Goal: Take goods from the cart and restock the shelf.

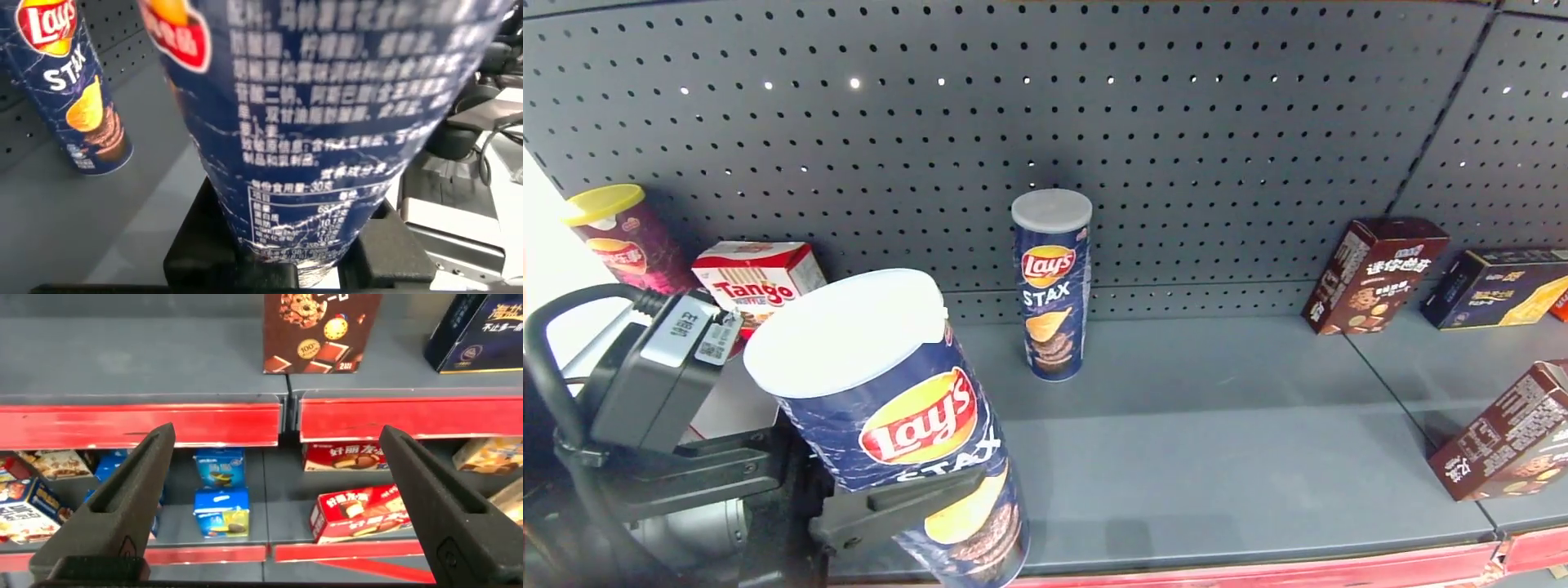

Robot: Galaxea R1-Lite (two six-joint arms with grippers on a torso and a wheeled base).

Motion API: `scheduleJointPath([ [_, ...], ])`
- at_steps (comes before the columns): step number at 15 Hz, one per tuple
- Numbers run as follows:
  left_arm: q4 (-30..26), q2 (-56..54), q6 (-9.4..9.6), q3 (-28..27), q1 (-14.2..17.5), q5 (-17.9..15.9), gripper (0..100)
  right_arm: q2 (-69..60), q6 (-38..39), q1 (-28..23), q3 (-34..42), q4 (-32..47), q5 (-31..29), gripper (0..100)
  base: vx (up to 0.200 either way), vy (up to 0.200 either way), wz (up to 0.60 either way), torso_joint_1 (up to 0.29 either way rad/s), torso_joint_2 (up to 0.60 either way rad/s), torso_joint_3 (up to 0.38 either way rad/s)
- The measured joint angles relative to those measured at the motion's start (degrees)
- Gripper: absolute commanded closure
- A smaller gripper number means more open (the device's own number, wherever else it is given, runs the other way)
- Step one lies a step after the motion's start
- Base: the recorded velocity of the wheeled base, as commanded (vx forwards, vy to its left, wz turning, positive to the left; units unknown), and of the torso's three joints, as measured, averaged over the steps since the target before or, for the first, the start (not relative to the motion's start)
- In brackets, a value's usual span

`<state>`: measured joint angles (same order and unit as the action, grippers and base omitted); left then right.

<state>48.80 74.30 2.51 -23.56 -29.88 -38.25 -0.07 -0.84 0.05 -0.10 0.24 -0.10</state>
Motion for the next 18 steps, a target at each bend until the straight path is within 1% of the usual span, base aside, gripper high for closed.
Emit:
scheduleJointPath([
  [4, 0.4, -0.1, 0.38, 1.2, -0.1, 0.4, 100, 0.0, 0.1, 0.1, 0.0, 0.0, 0.0, 0, 0.0, 0.0, 0.0, 0.0, 0.0, 0.0],
  [9, 0.3, -0.1, 0.24, 2.1, -0.1, 0.4, 100, 0.1, 0.0, 0.0, -0.5, -0.3, 0.0, 0, 0.0, 0.0, 0.0, 0.0, 0.0, 0.0],
  [11, 0.5, -0.1, 0.22, 1.8, -0.2, 0.3, 100, 1.4, -0.1, 0.1, -6.5, 0.9, 0.0, 0, 0.0, 0.0, 0.0, 0.0, 0.0, 0.0],
  [13, 0.7, 0.0, 0.2, 1.7, -0.2, 0.2, 100, 5.7, -1.2, 0.6, -16.8, 4.8, 2.0, 0, 0.0, 0.0, 0.0, 0.0, 0.0, 0.0],
  [15, 0.7, 0.1, 0.06, 1.9, 0.0, 0.1, 100, 11.3, -5.0, 1.0, -26.0, 8.8, 4.8, 0, 0.0, 0.0, 0.0, 0.0, 0.0, 0.0],
  [18, 0.8, 0.0, 0.0, 1.9, 1.5, -0.1, 100, 18.7, -7.4, 2.2, -33.0, 10.5, 8.2, 0, 0.0, 0.0, 0.0, 0.0, 0.0, 0.0],
])
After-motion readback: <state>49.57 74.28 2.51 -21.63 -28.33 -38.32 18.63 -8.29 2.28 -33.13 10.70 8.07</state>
